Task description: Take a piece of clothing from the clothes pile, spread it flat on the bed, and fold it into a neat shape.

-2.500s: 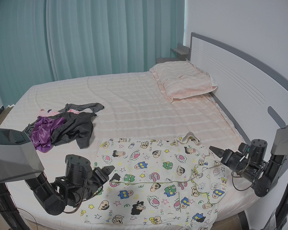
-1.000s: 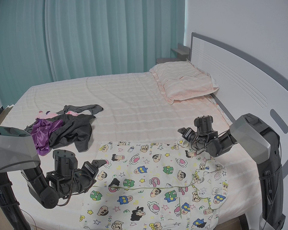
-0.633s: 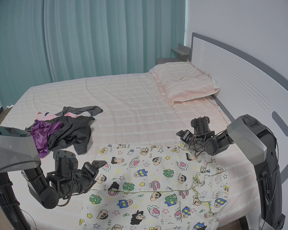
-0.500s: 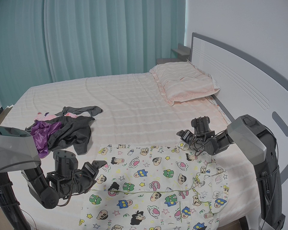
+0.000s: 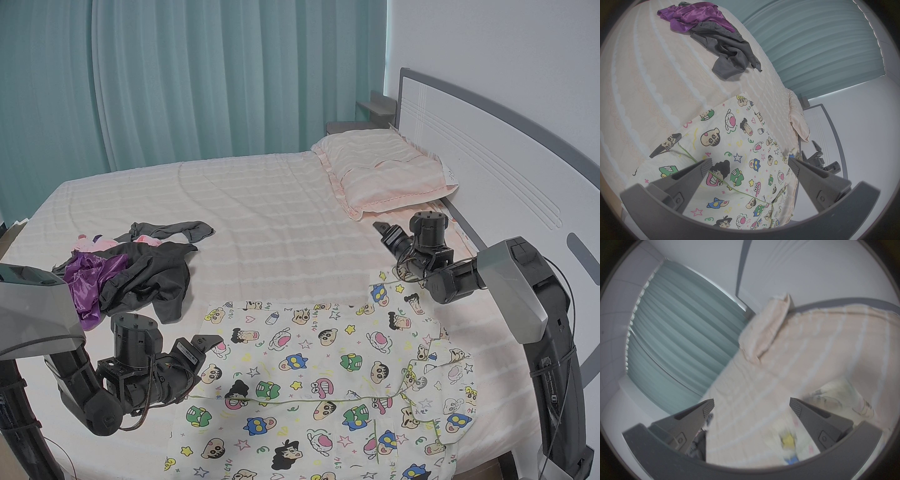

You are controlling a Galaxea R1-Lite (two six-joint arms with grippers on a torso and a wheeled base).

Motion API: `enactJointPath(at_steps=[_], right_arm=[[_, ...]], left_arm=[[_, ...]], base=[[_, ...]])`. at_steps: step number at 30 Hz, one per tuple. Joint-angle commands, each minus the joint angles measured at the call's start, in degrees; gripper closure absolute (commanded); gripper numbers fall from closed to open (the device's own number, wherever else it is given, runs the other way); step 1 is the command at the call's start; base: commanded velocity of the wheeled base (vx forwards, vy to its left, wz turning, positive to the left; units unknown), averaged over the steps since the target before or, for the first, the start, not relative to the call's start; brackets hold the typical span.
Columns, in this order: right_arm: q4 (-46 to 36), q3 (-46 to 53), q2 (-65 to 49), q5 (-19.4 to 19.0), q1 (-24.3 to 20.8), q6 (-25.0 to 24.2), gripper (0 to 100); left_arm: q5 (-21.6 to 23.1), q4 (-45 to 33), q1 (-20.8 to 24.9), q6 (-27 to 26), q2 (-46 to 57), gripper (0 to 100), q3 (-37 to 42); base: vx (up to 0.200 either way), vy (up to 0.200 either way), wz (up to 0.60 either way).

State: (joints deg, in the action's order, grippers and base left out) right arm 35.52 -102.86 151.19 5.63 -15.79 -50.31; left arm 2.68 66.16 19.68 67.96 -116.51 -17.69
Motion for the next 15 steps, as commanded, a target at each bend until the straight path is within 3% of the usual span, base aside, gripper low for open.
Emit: enactJointPath(at_steps=[1, 5, 12, 15], right_arm=[[2.71, -2.43, 1.65, -0.45, 2.25, 2.67, 0], [1.74, -2.43, 4.2, -0.01, 1.99, 6.63, 0], [1.21, -0.58, 4.03, 0.08, 3.31, 7.24, 0], [1.57, 3.72, 2.71, -0.01, 4.89, 9.88, 0]], left_arm=[[-0.05, 0.02, 0.01, -0.02, -0.13, 0, 0.02], [-0.05, 0.02, 0.01, 0.06, -0.13, 0, 0.02], [0.04, 0.02, 0.01, 0.06, -0.13, 0, 0.02], [0.13, 0.02, 0.1, 0.06, -0.13, 0, 0.02]], base=[[0.0, 0.0, 0.0], [0.0, 0.0, 0.0], [0.0, 0.0, 0.0], [0.0, 0.0, 0.0]])
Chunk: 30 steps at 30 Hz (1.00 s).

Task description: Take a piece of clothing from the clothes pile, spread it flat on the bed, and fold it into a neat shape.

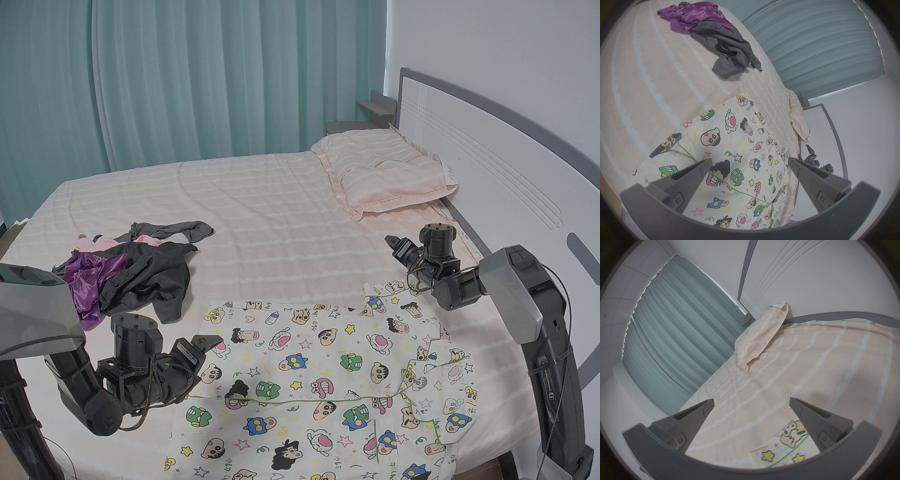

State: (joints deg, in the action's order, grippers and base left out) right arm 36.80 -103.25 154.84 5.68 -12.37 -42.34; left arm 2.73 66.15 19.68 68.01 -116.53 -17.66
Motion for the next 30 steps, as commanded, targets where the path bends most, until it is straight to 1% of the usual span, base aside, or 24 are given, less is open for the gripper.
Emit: enactJointPath(at_steps=[1, 3, 8, 9, 11, 13, 16, 18, 19, 20, 25, 30], right_arm=[[0.73, 7.19, -2.0, 0.03, 2.09, 3.58, 0], [1.08, 9.74, -3.5, 0.03, 2.35, 3.67, 0], [6.7, 24.33, -12.02, -0.14, 2.97, 1.82, 0], [7.32, 25.21, -12.46, -0.14, 2.97, 1.82, 0], [13.56, 34.35, -16.68, -0.14, 3.06, 1.64, 0], [16.46, 38.13, -18.44, -0.06, 3.14, 1.64, 0], [24.37, 49.99, -23.98, -0.23, 3.94, 1.91, 0], [28.15, 55.18, -25.65, -0.58, 3.94, 1.47, 0], [28.15, 55.18, -25.65, -0.58, 3.94, 1.47, 0], [32.63, 60.98, -26.09, -0.14, 3.41, 1.21, 0], [43.62, 72.58, -27.05, -0.06, 3.06, 0.33, 0], [50.3, 81.72, -27.05, -0.14, 3.23, 0.06, 0]], left_arm=[[0.08, 0.04, 0.1, 0.02, -0.01, 0, 0.0], [0.08, 0.04, 0.1, 0.1, 0.07, 0, 0.09], [-0.01, 0.04, 0.36, 0.02, 0.25, 0, 0.53], [-0.01, 0.04, 0.36, 0.02, 0.25, 0, 0.53], [-0.01, 0.04, 0.45, 0.02, 0.43, 0, 0.96], [-0.01, 0.04, 0.54, -0.07, 0.43, 0, 1.05], [-0.09, 0.04, 0.98, -0.16, 0.43, 0, 1.23], [-0.01, 0.04, 1.15, -0.16, 0.34, 0, 1.58], [-0.01, 0.04, 1.15, -0.16, 0.34, 0, 1.58], [0.08, 0.04, 1.24, -0.16, 0.34, 0, 1.58], [-0.09, 0.04, 1.77, -0.25, 0.51, 0, 2.11], [-0.36, 0.04, 1.95, -1.04, 0.51, 0, 2.37]], base=[[0.0, 0.0, 0.0], [0.0, 0.0, 0.0], [0.0, 0.0, 0.0], [0.0, 0.0, 0.0], [0.0, 0.0, 0.0], [0.0, 0.0, 0.0], [-0.2, 0.0, 0.0], [-0.2, 0.0, 0.0], [-0.2, 0.0, 0.0], [-0.2, 0.0, 0.0], [-0.2, 0.0, 0.0], [-0.2, 0.2, 0.0]])
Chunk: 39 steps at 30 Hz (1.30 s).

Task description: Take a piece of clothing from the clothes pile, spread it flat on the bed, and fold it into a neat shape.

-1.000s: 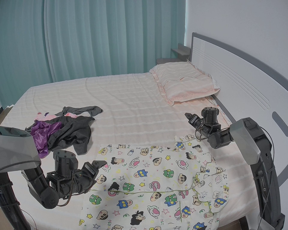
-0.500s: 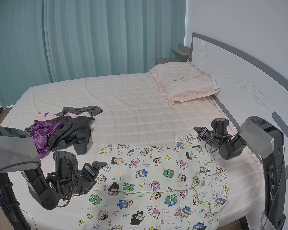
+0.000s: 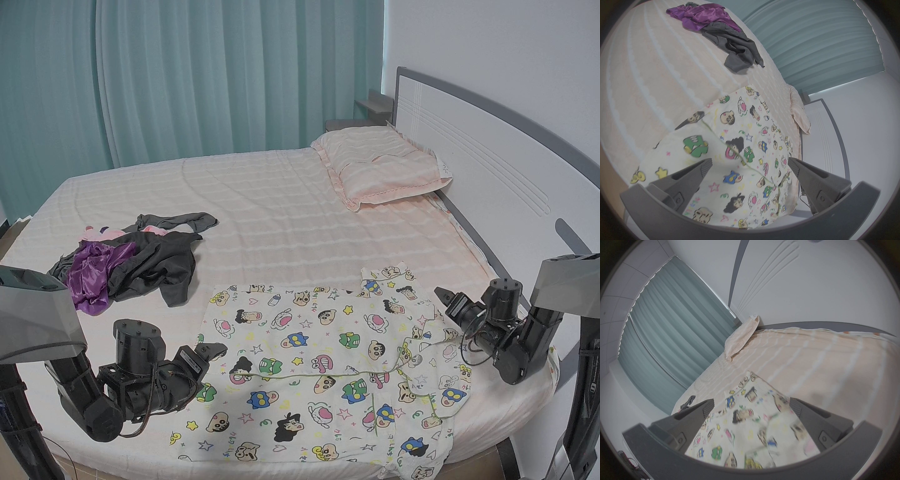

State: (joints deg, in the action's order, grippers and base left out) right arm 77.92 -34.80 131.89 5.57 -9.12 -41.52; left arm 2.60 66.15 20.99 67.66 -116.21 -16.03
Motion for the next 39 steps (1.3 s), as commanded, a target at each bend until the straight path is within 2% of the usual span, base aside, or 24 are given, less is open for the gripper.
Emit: enactJointPath(at_steps=[1, 4, 11, 20, 28, 34, 39], right_arm=[[9.18, 13.27, -4.1, -0.03, -0.02, -0.75, 0], [11.81, 17.75, -4.1, -0.12, 0.24, -0.84, 0], [11.81, 21.18, -2.87, -1.26, 0.15, -0.31, 0], [11.81, 25.05, -0.76, -3.81, 2.44, 3.2, 0], [11.81, 28.56, -1.37, -3.81, 2.53, 4.69, 0], [11.9, 30.32, -1.28, -3.81, 3.76, 7.16, 0], [11.81, 31.2, -0.58, -4.08, 4.37, 8.91, 0]], left_arm=[[-0.22, 0.04, 0.63, -0.69, 0.2, 0, 0.74], [-0.22, 0.04, 1.16, -1.83, 0.29, 0, 1.44], [-0.22, 0.04, 2.47, -5.52, -0.24, 0, 3.11], [-0.31, 0.04, 5.81, -5.78, -0.33, 0, 3.9], [-0.4, -0.05, 6.78, -5.78, -0.42, 0, 4.08], [-0.31, -0.58, 7.4, -6.05, -2.44, 0, 4.08], [-0.4, -0.67, 8.36, -7.8, -4.46, 0, 4.08]], base=[[-0.2, 0.2, 0.0], [-0.2, 0.2, 0.0], [0.0, 0.0, 0.0], [0.0, 0.0, 0.0], [0.0, 0.0, 0.0], [-0.2, 0.0, 0.0], [0.0, 0.0, 0.0]])
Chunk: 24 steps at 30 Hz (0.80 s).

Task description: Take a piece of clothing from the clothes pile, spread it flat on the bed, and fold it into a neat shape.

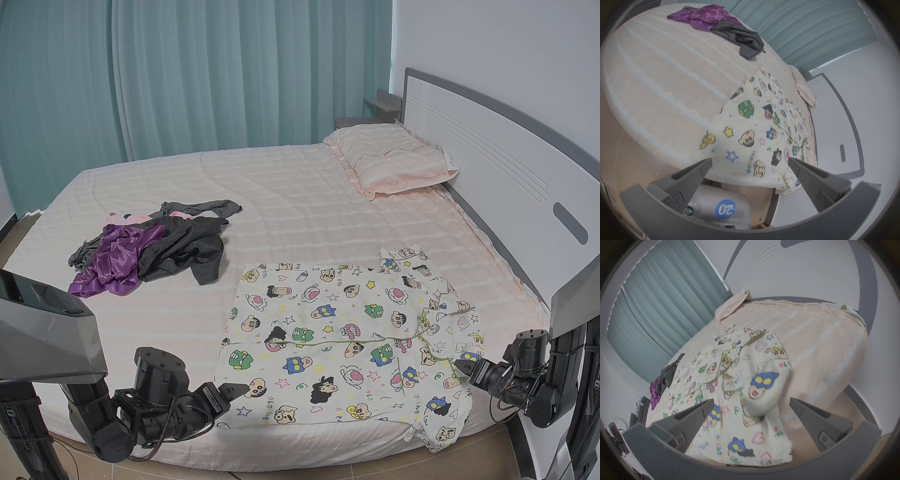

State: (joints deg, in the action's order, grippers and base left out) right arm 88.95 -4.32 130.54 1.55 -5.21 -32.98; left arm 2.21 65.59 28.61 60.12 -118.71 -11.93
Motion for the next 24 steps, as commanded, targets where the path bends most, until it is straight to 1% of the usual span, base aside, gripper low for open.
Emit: enactJointPath(at_steps=[1, 4, 10, 14, 15, 16, 17, 18, 24], right_arm=[[0.78, 0.8, 0.95, -0.14, 0.46, 0.63, 0], [0.78, 0.89, 2.0, -0.41, 0.46, 0.9, 0], [0.87, 0.62, 6.4, -3.48, 0.37, 5.11, 0], [0.87, 0.1, 7.54, -7.52, 0.9, 9.77, 0], [0.87, 0.1, 7.54, -7.88, 0.99, 10.21, 0], [0.87, -0.25, 7.63, -9.37, 1.25, 12.32, 0], [0.87, -0.25, 7.63, -9.37, 1.25, 12.32, 0], [0.87, -1.57, 8.07, -10.95, 2.04, 14.17, 0], [0.69, -5.7, 10.09, -11.66, 3.8, 19.44, 0]], left_arm=[[-0.01, -0.11, 0.83, -0.27, -2.05, 0, -0.02], [-0.27, -0.11, 0.83, -0.27, -2.23, 0, -0.02], [-1.77, -0.46, 2.85, -0.53, -3.54, 0, 0.25], [-3.96, -0.28, 3.03, -1.85, -4.86, 0, 0.07], [-3.96, -0.28, 3.03, -1.85, -4.86, 0, 0.07], [-3.96, -0.28, 3.03, -1.85, -4.95, 0, 0.07], [-3.96, -0.28, 3.03, -1.85, -4.95, 0, 0.07], [-3.96, -0.19, 3.03, -1.85, -4.95, 0, 0.07], [-3.96, -0.02, 3.03, -1.85, -4.95, 0, 0.07]], base=[[0.0, 0.0, 0.0], [0.0, 0.0, 0.0], [0.0, 0.0, 0.0], [0.0, 0.0, 0.0], [0.0, 0.0, 0.0], [0.0, 0.0, 0.0], [0.0, 0.0, 0.0], [0.0, 0.0, 0.0], [0.0, 0.0, 0.0]])
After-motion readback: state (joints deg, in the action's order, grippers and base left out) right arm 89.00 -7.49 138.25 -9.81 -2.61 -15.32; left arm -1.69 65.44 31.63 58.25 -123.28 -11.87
